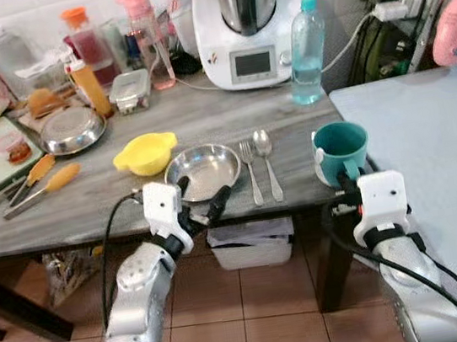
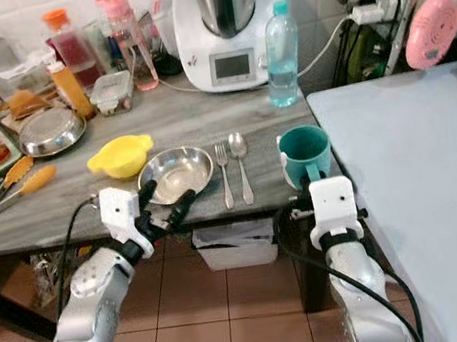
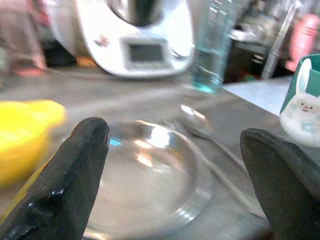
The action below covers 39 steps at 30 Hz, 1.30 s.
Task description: Setting the table
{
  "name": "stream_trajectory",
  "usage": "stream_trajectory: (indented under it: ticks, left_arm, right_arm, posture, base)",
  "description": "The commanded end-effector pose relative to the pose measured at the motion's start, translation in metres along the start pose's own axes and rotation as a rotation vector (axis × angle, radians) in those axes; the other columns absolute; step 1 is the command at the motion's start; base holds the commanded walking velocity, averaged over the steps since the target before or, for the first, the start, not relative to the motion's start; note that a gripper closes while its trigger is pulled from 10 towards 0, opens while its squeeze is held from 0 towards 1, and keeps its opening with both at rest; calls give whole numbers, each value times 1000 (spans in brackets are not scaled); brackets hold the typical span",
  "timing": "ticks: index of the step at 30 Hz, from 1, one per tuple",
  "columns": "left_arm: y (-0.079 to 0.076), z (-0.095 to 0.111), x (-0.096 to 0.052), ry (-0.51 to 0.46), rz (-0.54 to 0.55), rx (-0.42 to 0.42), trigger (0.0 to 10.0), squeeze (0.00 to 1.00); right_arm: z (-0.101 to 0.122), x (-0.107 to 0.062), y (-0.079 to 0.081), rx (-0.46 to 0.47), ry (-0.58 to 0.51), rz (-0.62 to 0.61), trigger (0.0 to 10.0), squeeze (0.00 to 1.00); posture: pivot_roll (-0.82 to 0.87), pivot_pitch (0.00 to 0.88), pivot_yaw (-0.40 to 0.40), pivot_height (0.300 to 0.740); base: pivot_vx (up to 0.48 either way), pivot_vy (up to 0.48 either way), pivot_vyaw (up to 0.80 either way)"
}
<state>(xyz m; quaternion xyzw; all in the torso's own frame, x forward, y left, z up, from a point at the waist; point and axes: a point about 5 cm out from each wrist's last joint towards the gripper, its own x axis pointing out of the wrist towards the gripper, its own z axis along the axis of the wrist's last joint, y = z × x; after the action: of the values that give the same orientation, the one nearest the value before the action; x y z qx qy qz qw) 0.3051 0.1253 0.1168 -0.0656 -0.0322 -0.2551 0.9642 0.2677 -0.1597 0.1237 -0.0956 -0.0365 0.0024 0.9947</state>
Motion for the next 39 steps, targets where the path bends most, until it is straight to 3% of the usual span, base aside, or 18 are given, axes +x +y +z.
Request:
stream_trajectory:
  ticks: [1, 9, 19, 23, 31, 39]
  left_arm:
    - [9, 6, -4, -14, 38, 10, 10000, 0]
    - [14, 15, -9, -49, 100, 11, 10000, 0]
    - [26, 41, -35, -138, 257, 151, 10000, 0]
    - [24, 38, -44, -109, 248, 162, 10000, 0]
    - [10, 19, -62, 6, 126, 139, 10000, 0]
    - [8, 17, -69, 56, 86, 129, 10000, 0]
  right_arm:
    - [15, 2, 10, -7, -70, 42, 10000, 0]
    - [20, -1, 12, -43, -95, 64, 10000, 0]
    - [21, -4, 12, -59, -101, 81, 10000, 0]
    - [23, -4, 15, -55, -106, 98, 10000, 0]
    - [27, 1, 21, -51, -122, 133, 10000, 0]
    - [31, 11, 25, -46, -137, 150, 10000, 0]
  posture:
    - [-86, 12, 80, 740]
    - [-92, 18, 79, 740]
    - [-80, 27, 74, 740]
    - [-73, 28, 73, 740]
    - [-46, 52, 71, 740]
    - [-25, 82, 81, 740]
  base:
    - [420, 0, 0]
    - [318, 0, 0]
    - [0, 0, 0]
    - [0, 0, 0]
    - [0, 0, 0]
    - [0, 0, 610]
